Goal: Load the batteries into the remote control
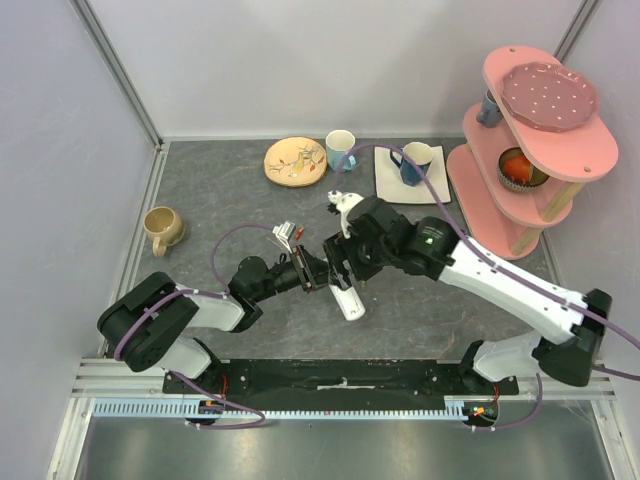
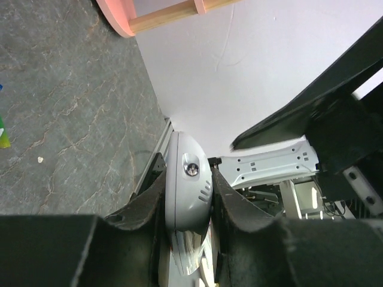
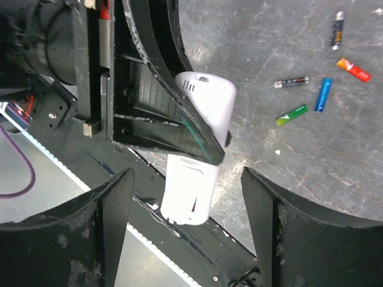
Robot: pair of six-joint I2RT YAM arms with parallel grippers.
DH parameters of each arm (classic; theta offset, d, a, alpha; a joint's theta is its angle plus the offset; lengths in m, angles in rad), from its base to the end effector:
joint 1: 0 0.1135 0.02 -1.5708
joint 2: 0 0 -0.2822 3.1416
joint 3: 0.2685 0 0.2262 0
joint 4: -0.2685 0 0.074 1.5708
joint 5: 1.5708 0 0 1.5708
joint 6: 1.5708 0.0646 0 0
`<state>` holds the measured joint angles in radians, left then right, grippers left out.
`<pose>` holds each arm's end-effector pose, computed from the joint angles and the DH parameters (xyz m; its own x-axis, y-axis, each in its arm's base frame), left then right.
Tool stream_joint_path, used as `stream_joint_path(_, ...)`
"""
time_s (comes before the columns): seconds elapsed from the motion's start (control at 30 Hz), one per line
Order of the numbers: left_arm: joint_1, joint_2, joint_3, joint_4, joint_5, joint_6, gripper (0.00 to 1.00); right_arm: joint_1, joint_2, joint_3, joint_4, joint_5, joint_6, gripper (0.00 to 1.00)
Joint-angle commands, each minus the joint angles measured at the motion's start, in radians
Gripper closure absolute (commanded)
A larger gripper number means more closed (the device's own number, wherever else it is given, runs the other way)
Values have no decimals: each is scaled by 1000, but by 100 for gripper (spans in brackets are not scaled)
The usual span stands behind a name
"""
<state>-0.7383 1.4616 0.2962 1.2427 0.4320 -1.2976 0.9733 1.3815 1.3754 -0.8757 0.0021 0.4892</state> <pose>0.1761 -0.1968 0.2275 -0.8704 -0.3902 -0.3001 0.3032 0.0554 -0.9513 0.1540 0.2260 0.3424 -0.7715 -0.2984 -0.5620 -0.5250 0.7975 0.2973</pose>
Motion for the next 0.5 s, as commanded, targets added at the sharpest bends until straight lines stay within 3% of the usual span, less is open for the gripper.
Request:
stream_joint_path(0.0, 13, 6, 21, 50, 53, -34, 98, -44, -130, -43, 47, 38, 17, 20)
stream_joint_path(0.13, 48, 35, 26, 113, 125, -81, 98, -99, -258, -200, 177, 1, 55, 18)
stream_joint_path(0.33, 102, 40, 32, 132, 244, -126, 98, -223, -419, -485, 527, -224, 175, 16)
stream_joint_path(0.47, 122, 8, 49, 43, 301, -102, 98, -268, -449, -622, 731, -405, 236, 13)
